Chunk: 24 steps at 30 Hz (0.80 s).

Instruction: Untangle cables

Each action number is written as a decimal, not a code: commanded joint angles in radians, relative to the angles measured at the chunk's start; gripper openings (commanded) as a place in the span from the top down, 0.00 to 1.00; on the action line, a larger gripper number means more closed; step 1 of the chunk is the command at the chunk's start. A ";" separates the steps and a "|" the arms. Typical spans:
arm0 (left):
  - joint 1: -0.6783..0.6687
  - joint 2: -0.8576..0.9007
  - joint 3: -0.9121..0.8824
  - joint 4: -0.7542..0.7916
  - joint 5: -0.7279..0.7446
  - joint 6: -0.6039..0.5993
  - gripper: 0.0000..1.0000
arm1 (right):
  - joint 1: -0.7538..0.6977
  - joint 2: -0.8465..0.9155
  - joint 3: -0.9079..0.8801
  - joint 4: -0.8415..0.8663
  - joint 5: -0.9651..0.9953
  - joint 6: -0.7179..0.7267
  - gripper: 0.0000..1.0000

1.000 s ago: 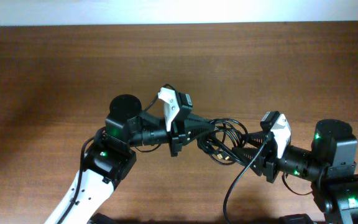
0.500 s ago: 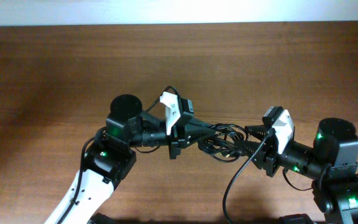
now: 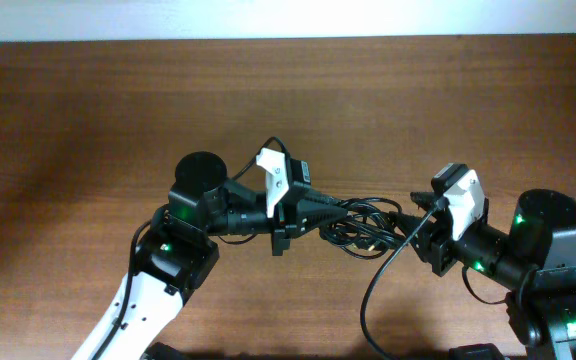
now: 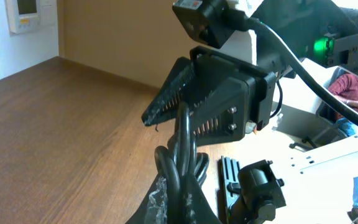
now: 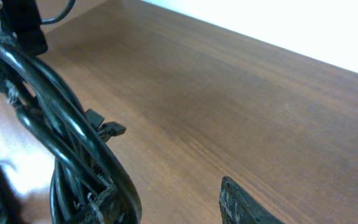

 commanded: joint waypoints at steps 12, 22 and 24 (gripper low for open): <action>0.001 -0.018 0.010 0.007 -0.185 -0.030 1.00 | 0.000 -0.006 0.022 -0.100 -0.065 0.000 0.56; -0.009 -0.018 0.010 0.049 0.064 -0.055 1.00 | 0.000 -0.003 0.023 -0.060 -0.098 -0.026 0.56; -0.041 -0.018 0.010 0.050 0.064 -0.055 1.00 | 0.000 -0.003 0.022 -0.044 -0.098 -0.026 0.56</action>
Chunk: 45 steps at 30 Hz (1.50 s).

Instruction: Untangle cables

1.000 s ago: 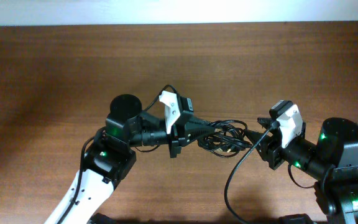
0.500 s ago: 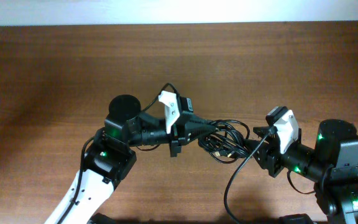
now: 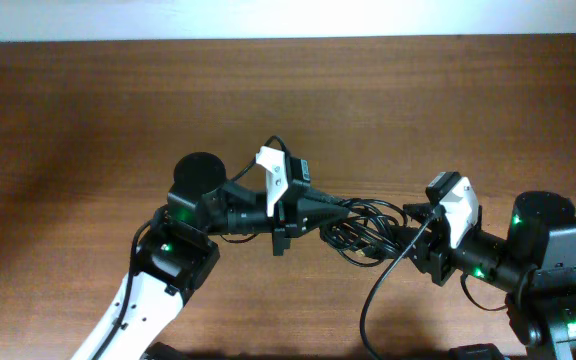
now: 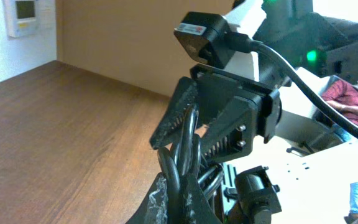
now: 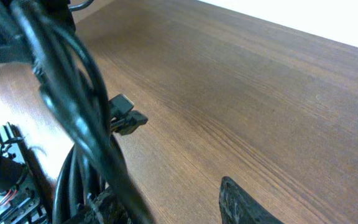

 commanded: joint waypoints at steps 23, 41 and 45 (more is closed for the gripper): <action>-0.069 -0.018 0.010 -0.163 -0.209 -0.010 1.00 | 0.000 -0.161 0.020 0.109 0.394 0.080 0.46; -0.071 -0.018 0.010 0.197 -0.316 -0.306 1.00 | 0.000 -0.189 0.020 -0.071 0.211 0.080 0.29; -0.071 -0.018 0.010 0.197 -0.313 -0.384 1.00 | 0.000 -0.189 0.020 -0.080 0.345 0.151 0.28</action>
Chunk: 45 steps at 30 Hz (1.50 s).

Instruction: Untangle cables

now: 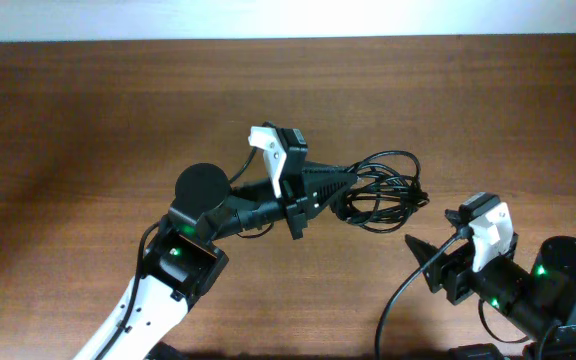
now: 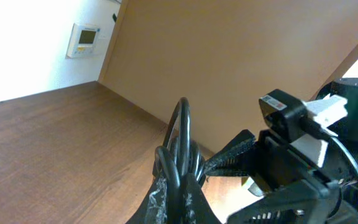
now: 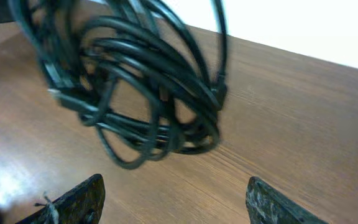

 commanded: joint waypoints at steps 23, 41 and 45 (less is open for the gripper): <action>-0.037 -0.013 0.010 0.008 0.078 -0.103 1.00 | -0.001 0.005 0.016 0.094 -0.090 0.049 0.96; 0.039 -0.013 0.010 -0.328 -0.123 -0.142 1.00 | -0.001 0.005 0.016 0.068 0.320 0.447 0.96; 0.039 -0.013 0.010 -0.322 -0.123 -0.142 1.00 | -0.001 0.005 0.016 0.015 0.338 0.517 0.96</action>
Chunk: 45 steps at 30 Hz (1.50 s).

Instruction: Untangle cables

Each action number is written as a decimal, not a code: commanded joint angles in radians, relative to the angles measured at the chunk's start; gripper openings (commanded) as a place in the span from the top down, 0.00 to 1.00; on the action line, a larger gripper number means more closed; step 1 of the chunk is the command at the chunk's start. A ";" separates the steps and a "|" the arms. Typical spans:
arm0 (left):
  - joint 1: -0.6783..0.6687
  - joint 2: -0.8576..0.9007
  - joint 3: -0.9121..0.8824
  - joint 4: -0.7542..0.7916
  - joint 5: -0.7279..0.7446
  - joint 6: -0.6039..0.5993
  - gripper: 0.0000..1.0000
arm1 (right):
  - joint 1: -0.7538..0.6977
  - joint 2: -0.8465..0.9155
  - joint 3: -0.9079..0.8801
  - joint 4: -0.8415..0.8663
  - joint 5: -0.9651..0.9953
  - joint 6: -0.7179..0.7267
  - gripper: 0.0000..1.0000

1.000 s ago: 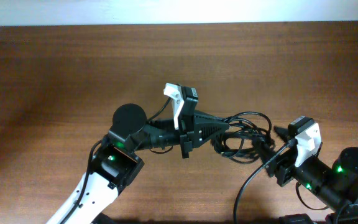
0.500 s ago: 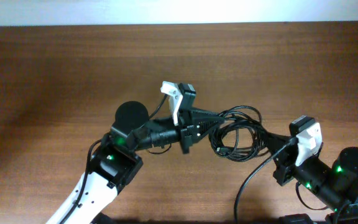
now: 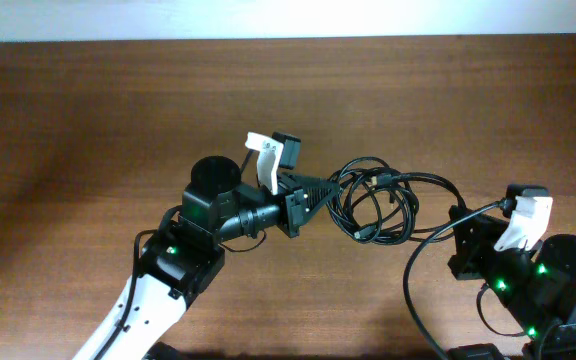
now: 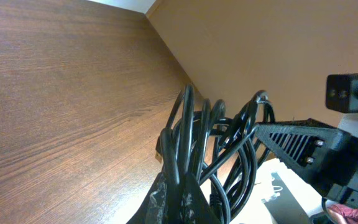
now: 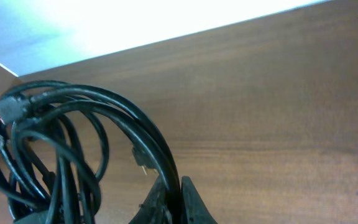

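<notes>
A tangle of black cables [image 3: 373,200] hangs between my two grippers over the middle of the brown table [image 3: 118,110]. My left gripper [image 3: 318,192] is shut on the bundle's left side; in the left wrist view its fingers [image 4: 166,198] pinch several strands of the cables [image 4: 229,134]. My right gripper [image 3: 455,222] is shut on one loop at the bundle's right end; in the right wrist view that strand [image 5: 148,140] runs down between the fingers [image 5: 191,202], with the remaining coils [image 5: 36,149] to the left. A plug end [image 5: 140,158] dangles by the loop.
The table's far edge meets a white wall [image 3: 288,18]. The right arm's own camera lead [image 3: 413,275] droops below the bundle's right side. Both arm bases stand at the near edge, left [image 3: 183,265] and right [image 3: 553,285].
My right gripper was open and apart from the cables, low at the right. It is now shut on a loop at the bundle's right end. The left gripper still holds the bundle, which now spreads wider.
At first my left gripper held the bundle and the right gripper's open jaws were at its right end, the same a moment later. Then the right gripper stood back, open, while the left held the bundle farther from it. Now both grippers hold it.
</notes>
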 commanded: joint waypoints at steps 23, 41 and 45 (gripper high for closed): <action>0.010 -0.016 0.007 0.227 0.229 -0.056 1.00 | -0.001 0.000 0.016 -0.108 -0.307 -0.535 0.26; -0.067 -0.015 0.007 0.304 0.308 -0.077 1.00 | -0.001 0.068 0.016 -0.030 -0.389 -0.633 0.88; -0.066 -0.015 0.007 0.280 0.219 -0.077 1.00 | -0.002 0.068 0.016 -0.021 -0.363 -0.594 0.94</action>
